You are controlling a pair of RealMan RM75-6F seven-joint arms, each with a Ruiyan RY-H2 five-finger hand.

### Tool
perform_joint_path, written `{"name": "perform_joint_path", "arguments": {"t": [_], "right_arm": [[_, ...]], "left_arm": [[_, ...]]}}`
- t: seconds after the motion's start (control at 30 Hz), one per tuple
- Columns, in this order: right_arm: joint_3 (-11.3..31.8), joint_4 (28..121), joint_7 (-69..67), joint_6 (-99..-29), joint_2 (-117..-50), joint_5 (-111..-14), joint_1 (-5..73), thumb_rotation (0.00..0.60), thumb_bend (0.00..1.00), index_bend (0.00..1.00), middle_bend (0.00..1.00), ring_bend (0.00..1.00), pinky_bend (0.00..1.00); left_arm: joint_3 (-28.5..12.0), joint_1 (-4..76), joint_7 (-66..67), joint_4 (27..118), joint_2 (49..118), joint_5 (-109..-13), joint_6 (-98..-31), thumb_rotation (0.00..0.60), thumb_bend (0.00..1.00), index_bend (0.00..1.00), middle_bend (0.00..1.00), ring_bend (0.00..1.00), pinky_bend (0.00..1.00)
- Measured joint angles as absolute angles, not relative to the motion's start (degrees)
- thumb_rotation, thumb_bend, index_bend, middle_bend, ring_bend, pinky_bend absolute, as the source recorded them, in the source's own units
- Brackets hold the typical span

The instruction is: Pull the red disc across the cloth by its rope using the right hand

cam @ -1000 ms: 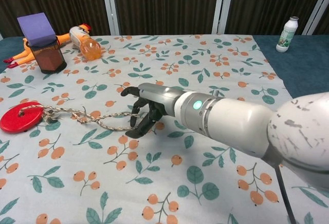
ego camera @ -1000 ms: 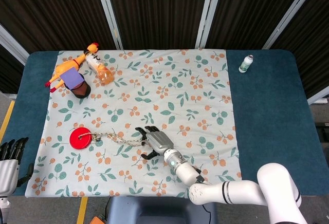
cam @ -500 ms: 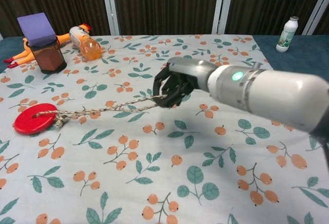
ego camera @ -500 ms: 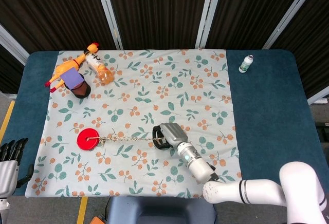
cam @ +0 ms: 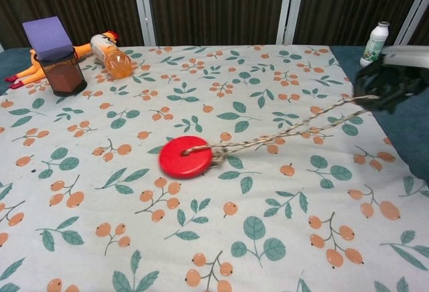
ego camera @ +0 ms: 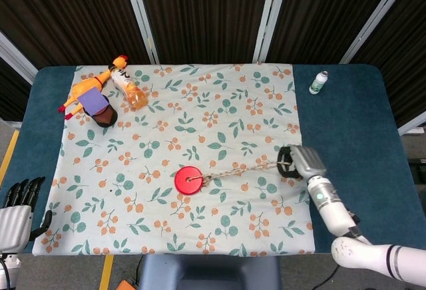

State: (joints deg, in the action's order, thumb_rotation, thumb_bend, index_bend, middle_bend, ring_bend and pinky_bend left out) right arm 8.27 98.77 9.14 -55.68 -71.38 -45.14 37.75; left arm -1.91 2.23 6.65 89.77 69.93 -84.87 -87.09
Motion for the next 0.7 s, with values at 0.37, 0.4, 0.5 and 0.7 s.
{"name": "perform_joint_path", "arguments": {"t": [0.37, 0.4, 0.5, 0.7], "right_arm": [[8.5, 90.8, -2.4, -56.3, -65.1, -48.4, 29.5, 0.6, 0.69, 0.84, 0.8, 0.62, 0.64], [8.8, 90.6, -2.7, -56.4, -65.0, -48.4, 29.3, 0.6, 0.69, 0.84, 0.8, 0.62, 0.64], [10.0, 90.5, -3.7, -56.9, -64.9, -48.7, 28.7, 0.6, 0.69, 0.83, 0.8, 0.62, 0.64], [11.7, 93.4, -6.5, -58.6, -66.5, -53.9, 28.6, 0.6, 0.69, 0.84, 0.8, 0.62, 0.64]], "left_arm": [[-1.9, 2.5, 6.7, 89.6, 70.3, -84.9, -86.6, 0.6, 0.48, 0.02, 0.09, 0.04, 0.09], [-1.9, 2.6, 6.8, 89.6, 70.3, -84.9, -86.6, 0.6, 0.48, 0.02, 0.09, 0.04, 0.09], [-2.0, 2.5, 6.7, 89.6, 70.3, -84.8, -86.7, 0.6, 0.48, 0.02, 0.09, 0.04, 0.09], [-1.9, 2.5, 6.9, 89.4, 70.5, -84.7, -86.5, 0.6, 0.48, 0.02, 0.09, 0.04, 0.09]]}}
